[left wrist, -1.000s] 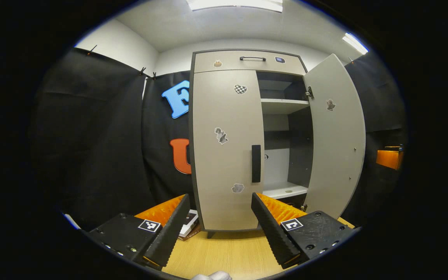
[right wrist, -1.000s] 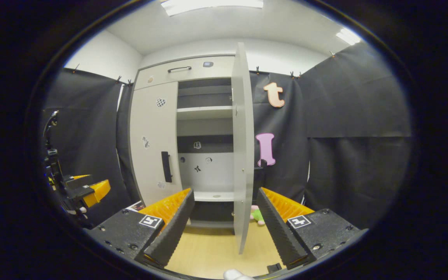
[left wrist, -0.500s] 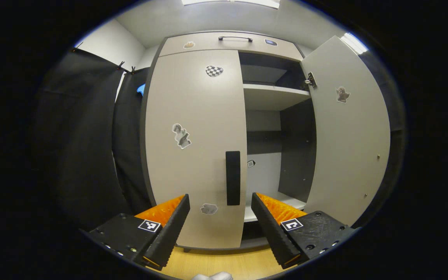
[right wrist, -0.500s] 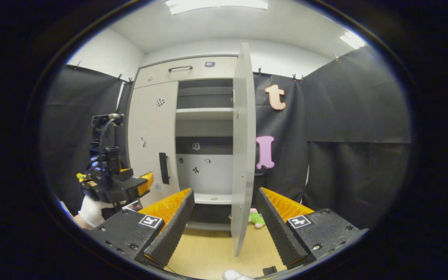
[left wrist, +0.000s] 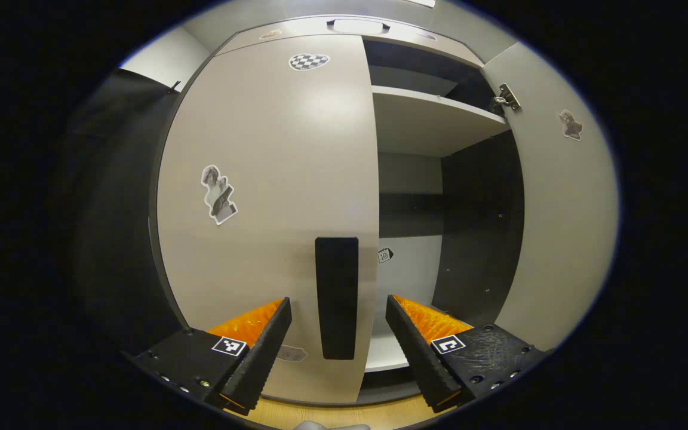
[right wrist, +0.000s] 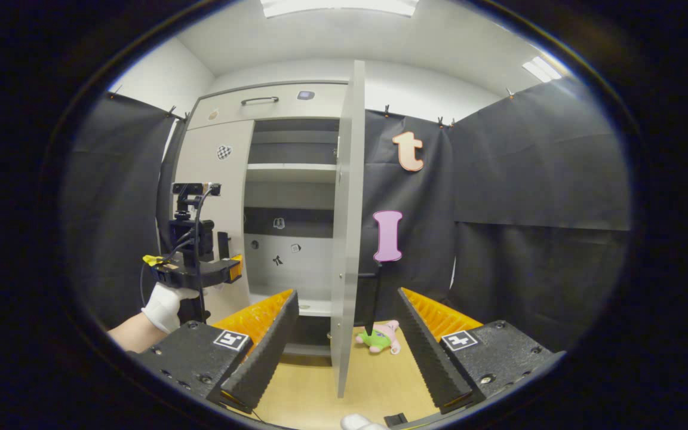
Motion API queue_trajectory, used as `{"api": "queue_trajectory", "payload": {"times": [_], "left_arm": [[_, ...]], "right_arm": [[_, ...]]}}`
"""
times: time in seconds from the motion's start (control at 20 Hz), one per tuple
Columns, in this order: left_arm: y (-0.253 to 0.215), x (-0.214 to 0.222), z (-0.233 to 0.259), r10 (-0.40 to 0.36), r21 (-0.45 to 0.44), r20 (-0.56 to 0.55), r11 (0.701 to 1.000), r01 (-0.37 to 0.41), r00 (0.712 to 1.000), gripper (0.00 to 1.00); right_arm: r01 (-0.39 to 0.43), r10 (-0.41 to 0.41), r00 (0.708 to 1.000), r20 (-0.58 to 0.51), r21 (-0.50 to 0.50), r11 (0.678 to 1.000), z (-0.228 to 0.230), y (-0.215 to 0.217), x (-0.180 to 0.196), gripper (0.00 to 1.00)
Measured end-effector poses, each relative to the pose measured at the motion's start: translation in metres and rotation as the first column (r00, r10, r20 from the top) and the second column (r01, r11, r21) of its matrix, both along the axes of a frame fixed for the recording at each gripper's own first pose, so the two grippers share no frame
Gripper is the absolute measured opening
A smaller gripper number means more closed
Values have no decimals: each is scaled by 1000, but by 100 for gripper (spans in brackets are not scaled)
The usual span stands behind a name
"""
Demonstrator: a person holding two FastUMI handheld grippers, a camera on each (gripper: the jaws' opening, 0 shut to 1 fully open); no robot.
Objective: Open the right door of the double-door shoe cabinet with the right hand, and open the left door with the left hand.
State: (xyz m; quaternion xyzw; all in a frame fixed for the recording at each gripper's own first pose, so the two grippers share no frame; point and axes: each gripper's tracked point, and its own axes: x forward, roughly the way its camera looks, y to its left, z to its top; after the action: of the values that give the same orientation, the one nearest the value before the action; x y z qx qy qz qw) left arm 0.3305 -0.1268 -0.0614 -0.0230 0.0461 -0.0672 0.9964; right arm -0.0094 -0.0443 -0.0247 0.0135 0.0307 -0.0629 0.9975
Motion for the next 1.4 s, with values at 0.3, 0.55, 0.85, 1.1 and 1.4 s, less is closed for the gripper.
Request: {"api": "queue_trajectory", "payload": {"times": [0.3, 0.55, 0.85, 1.1, 1.4], "left_arm": [[2, 13, -11, 7, 8, -27, 1000, -7, 1000, 77], [-2, 12, -16, -9, 30, -38, 1000, 10, 999, 47], [-3, 6, -17, -56, 13, -44, 998, 57, 997, 25], [1, -8, -14, -78, 23, -35, 997, 79, 996, 20], [12, -29, -12, -100, 16, -19, 995, 100, 995, 11]], "right_arm": [[-23, 23, 1000, -6, -14, 1000, 1, 7, 12, 100], [-44, 44, 999, -8, -11, 999, -2, 13, 15, 100], [-52, 52, 999, -1, -17, 998, -3, 13, 9, 100], [-52, 52, 999, 4, -8, 999, -3, 11, 0, 100], [-66, 66, 998, 17, -4, 998, -3, 24, -13, 100]]}}
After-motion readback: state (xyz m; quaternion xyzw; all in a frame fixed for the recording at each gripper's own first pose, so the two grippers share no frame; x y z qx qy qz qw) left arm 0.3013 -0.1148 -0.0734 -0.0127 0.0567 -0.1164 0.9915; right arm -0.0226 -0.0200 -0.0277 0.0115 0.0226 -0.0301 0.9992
